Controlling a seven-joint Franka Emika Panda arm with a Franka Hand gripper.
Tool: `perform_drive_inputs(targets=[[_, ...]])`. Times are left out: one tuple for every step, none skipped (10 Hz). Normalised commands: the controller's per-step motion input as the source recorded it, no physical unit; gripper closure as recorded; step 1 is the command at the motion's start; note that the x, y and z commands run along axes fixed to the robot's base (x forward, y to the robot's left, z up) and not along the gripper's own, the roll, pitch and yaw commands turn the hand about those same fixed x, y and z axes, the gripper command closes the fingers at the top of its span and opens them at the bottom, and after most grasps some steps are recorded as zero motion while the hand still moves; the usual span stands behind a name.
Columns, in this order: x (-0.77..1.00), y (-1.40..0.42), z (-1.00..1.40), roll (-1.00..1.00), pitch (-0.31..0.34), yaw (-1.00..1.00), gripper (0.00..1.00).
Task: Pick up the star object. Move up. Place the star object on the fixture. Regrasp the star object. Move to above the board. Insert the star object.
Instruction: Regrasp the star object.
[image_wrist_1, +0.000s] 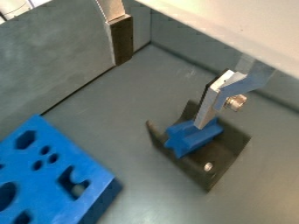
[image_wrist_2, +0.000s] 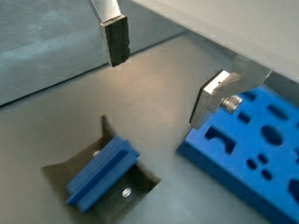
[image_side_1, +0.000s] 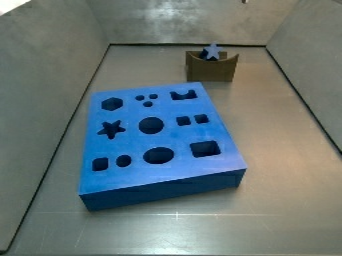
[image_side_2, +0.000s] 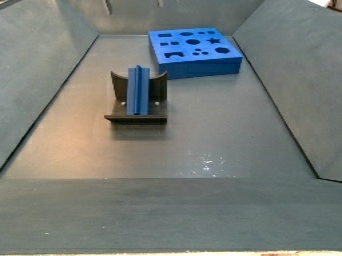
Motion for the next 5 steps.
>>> perform_drive_inputs(targets=[[-0.04,-0.03,0.01,1.0,-0.036,0.02,0.0],[-0.04,-0.02,0.01,1.0,-0.04,0.02,0.0],[-0.04,-0.02,0.01,1.0,-0.047,0.02,0.0],[-0.04,-0.02,0.01,1.0,-0.048,0.02,0.0],[-0.04,-0.03,0.02,1.0,-0.047,0.02,0.0]])
